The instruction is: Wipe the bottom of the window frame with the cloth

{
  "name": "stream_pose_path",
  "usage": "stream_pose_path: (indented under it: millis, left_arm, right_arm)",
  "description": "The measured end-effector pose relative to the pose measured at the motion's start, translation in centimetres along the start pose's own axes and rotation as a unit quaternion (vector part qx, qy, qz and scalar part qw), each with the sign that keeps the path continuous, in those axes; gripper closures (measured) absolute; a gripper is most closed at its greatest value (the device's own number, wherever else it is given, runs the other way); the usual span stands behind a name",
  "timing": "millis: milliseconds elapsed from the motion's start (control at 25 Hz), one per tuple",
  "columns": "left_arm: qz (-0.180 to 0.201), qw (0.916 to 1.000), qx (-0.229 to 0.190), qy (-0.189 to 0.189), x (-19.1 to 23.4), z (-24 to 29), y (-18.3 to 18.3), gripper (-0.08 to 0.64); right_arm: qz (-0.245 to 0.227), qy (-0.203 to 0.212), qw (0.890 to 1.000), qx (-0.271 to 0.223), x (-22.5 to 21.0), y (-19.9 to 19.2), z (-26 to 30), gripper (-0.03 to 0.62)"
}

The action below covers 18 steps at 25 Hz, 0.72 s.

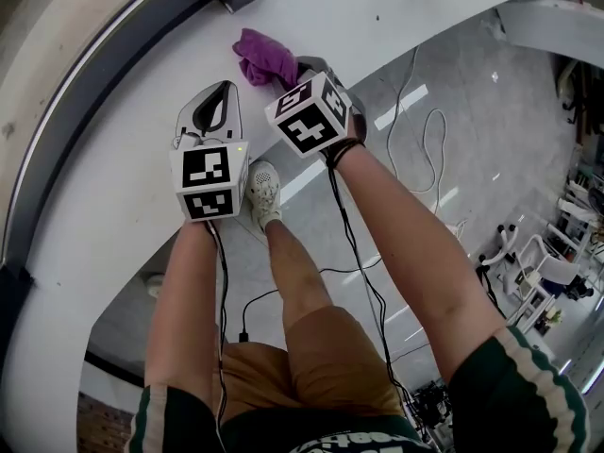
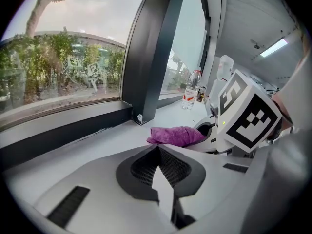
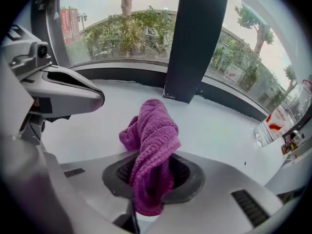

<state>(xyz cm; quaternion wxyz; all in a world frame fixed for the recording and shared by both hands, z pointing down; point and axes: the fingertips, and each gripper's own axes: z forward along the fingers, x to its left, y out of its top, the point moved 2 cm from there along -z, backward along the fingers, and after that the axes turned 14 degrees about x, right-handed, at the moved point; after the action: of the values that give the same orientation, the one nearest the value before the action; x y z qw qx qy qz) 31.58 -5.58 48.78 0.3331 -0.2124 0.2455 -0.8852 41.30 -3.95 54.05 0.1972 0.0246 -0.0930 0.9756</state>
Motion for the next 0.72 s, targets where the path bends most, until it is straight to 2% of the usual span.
stream_pose_path:
  millis: [400, 720]
  left_arm:
    - [0.014, 0.9998, 0.014, -0.010, -1.6, -0.9, -1.7, 0.551]
    - [0.013, 0.9998, 0.014, -0.009, -2.0, -1.4, -2.3, 0.551]
  right_arm:
    - [0.013, -0.002, 1.000, 0.006, 0.7, -3.2, -0.4, 0.495]
    - [0.022, -0.011, 1.000, 0.008, 0.8, -3.4, -0.7, 0.495]
